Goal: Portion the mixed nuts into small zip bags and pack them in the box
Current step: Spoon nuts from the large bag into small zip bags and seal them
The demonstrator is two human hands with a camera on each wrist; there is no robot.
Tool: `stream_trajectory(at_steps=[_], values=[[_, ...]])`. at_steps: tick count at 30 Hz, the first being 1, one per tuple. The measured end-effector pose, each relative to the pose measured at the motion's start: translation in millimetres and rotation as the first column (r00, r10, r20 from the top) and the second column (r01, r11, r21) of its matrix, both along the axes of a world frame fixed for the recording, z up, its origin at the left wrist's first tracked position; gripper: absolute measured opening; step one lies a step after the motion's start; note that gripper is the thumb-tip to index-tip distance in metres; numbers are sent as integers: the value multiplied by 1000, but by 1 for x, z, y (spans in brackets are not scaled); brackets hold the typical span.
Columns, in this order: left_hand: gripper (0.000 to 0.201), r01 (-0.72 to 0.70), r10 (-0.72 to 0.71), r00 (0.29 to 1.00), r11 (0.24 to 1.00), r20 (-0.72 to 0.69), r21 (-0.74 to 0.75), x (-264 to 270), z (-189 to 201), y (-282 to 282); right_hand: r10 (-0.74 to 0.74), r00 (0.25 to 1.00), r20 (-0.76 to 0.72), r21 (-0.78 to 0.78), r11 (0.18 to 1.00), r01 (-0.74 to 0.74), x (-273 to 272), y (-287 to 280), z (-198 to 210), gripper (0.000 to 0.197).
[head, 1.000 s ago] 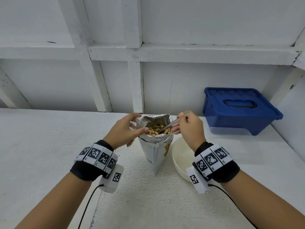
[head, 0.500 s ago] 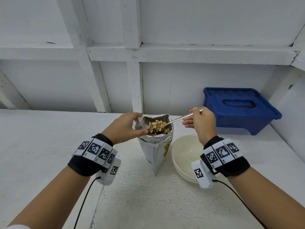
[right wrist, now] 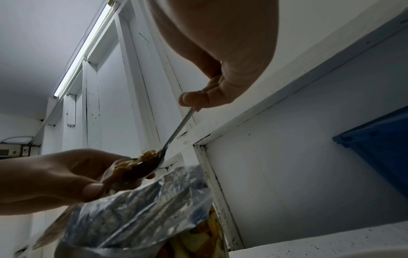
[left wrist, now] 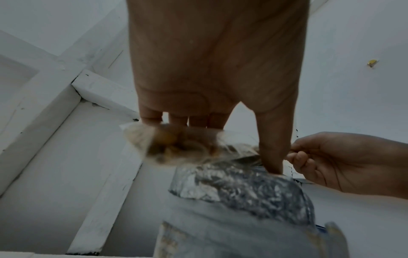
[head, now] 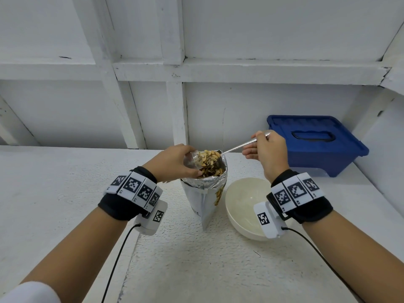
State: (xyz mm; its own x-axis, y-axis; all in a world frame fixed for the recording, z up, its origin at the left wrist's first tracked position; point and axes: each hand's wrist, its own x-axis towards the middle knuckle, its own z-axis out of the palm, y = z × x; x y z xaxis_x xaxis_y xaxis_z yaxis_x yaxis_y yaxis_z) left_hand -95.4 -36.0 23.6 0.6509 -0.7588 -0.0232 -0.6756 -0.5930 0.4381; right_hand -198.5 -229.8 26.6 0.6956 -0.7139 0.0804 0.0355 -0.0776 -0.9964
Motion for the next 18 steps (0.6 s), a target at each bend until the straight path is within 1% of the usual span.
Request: stream_trajectory(at_steps=[7,11,12,14,18], values=[[65,0,-1,1000,1000,-25,-25,-2,-1,-4,66,998,-6,9,998,-66,7,8,-2,23],[64,-7,5,1000,998,-31,-59,-4,-3,-3,107,994,7,-30,994,-107,10,13,1,23],[64,-11,9,999,997,-33,-72,-5,-3,-3,118,993,12,-61,991,-117,10,15,3,23],[62,-23,17,999,993,-51,-120,-5,-4,-3,141,990,21,-179,974,-136,12,18,12,22],[58,-78,55,993,967,-103,-242,-7,-6,-1,204,978,50,-442,882,-161,15,26,36,20]])
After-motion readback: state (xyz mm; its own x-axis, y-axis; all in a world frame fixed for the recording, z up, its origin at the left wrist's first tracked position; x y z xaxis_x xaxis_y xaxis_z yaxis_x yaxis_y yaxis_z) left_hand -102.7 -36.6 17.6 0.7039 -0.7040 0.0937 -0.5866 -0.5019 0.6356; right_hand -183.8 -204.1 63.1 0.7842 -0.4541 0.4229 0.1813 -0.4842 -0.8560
